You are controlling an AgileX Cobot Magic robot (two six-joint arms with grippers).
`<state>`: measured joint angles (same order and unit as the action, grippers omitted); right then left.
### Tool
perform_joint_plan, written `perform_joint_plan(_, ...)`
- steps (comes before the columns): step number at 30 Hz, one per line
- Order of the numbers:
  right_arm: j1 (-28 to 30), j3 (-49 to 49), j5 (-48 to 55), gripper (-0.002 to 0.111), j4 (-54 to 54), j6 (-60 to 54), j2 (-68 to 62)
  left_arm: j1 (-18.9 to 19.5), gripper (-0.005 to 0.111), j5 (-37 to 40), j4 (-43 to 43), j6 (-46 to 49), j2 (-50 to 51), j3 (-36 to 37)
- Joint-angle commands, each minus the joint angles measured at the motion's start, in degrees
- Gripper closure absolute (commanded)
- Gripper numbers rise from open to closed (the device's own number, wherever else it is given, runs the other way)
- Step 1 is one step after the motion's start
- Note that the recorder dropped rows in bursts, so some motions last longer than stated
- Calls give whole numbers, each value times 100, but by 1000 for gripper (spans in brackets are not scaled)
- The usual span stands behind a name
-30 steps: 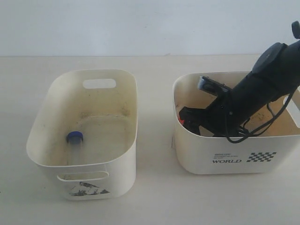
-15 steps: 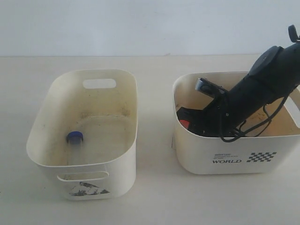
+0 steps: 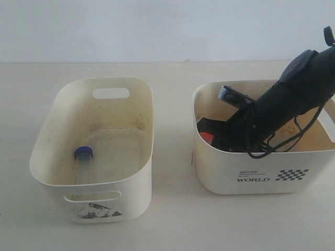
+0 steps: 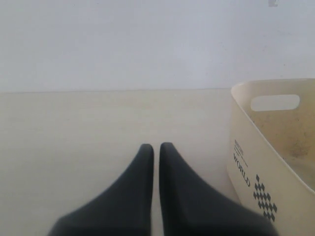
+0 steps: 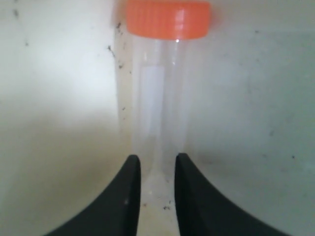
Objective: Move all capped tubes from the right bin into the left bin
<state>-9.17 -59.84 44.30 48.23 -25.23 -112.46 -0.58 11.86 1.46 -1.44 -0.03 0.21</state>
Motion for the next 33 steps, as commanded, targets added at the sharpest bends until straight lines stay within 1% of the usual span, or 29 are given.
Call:
perform_joint_plan(1,2,45,-121,89,-246,30,-40,2,102,-26,-36,-54,3,-21)
perform_joint_plan(3,2,45,-132,97,-236,30,28,2,102,-26,-36,-54,3,-21)
perform_joint_plan(5,2,45,-176,109,-236,30,140,2,102,-26,-36,-54,3,-21)
perform_joint_plan(29,2,45,-352,108,-272,68,1559,2,102,-26,-36,-54,3,-21)
perform_joint_plan(33,2,45,-386,108,-411,80,1797,2,102,-26,-36,-54,3,-21)
